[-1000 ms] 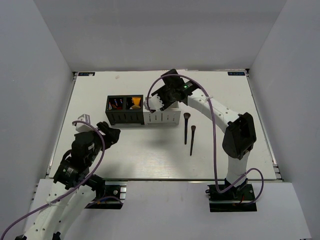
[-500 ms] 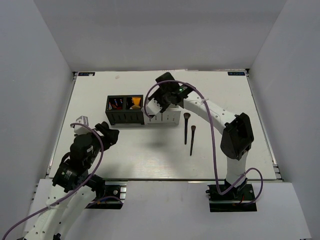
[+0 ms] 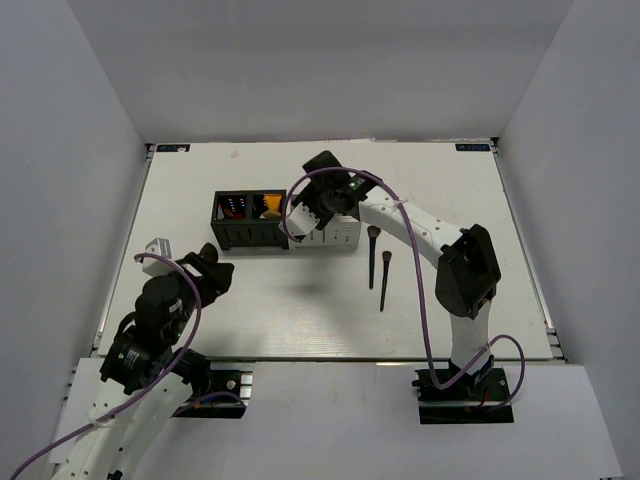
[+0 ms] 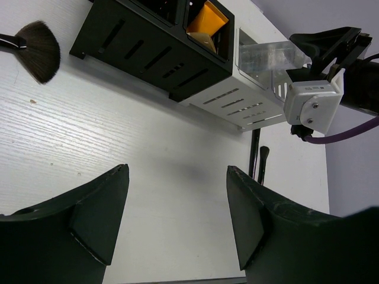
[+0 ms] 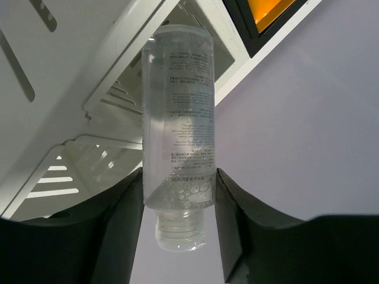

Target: Organize the makeup

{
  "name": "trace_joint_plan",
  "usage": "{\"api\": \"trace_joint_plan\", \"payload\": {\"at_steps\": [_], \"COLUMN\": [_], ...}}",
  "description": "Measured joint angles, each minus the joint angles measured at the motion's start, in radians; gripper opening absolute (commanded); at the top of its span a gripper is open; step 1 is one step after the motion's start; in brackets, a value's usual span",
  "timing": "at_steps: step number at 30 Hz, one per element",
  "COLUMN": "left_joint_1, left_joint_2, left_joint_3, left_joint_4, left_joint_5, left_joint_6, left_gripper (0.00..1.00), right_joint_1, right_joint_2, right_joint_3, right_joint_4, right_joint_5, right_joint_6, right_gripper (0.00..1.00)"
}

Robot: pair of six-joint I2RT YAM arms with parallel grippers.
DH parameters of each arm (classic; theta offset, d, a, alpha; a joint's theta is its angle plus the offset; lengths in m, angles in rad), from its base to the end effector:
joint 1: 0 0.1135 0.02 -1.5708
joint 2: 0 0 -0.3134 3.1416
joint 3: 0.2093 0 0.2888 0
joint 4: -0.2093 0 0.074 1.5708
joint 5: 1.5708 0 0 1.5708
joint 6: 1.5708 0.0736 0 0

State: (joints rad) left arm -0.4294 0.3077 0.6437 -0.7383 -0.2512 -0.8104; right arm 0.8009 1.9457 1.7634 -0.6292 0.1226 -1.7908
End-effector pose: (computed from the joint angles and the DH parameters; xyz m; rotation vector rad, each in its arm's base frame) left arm 0.1003 -0.0258 0.3013 -0.5416 1.9284 -0.5617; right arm 0.3717 0.3704 0.3063 -2.3538 0.7267 -0.5998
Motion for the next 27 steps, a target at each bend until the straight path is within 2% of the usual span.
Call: {"api": "trace_joint_plan", "payload": {"at_steps": [1, 2, 17, 20, 23, 24, 27], "left_joint_1": [0.0, 0.0, 0.0, 0.0, 0.0, 0.0, 0.005], "left_joint_2": [0.0, 0.0, 0.034, 0.072, 0.142, 0.173, 0.275], "left_joint_3": [0.0, 0.0, 0.006, 0.019, 0.045, 0.055, 0.089], "left_joint_4": [0.0, 0.0, 0.007, 0.023, 0.047, 0.058, 0.087], "left_joint_5": [0.0, 0.0, 0.0, 0.0, 0.0, 0.0, 0.0], "left_joint_6": [0.0, -0.001, 0.002, 0.005, 0.01, 0.012, 0.024], "left_gripper": [0.76, 0.76, 0.76, 0.76, 0.76, 0.75, 0.74], "right_joint_1": [0.0, 0.0, 0.005, 0.003, -0.004, -0.009, -0.037], "right_joint_2": [0.0, 0.0, 0.0, 0.0, -0.014, -0.032, -0.142], "right_joint_3": [0.0, 0.0, 0.008, 0.06, 0.122, 0.124, 0.044], "right_joint_4": [0.0, 0.001, 0.016, -0.002, 0.002, 0.005, 0.072], "right_joint_5": [0.002, 0.004, -0.017, -0.045, -0.078, -0.094, -0.125], "right_joint_6": [-0.001, -0.001, 0.04, 0.121, 0.264, 0.314, 0.497], "right_gripper": [0.62, 0.65, 0.67, 0.66, 0.59, 0.53, 0.47]}}
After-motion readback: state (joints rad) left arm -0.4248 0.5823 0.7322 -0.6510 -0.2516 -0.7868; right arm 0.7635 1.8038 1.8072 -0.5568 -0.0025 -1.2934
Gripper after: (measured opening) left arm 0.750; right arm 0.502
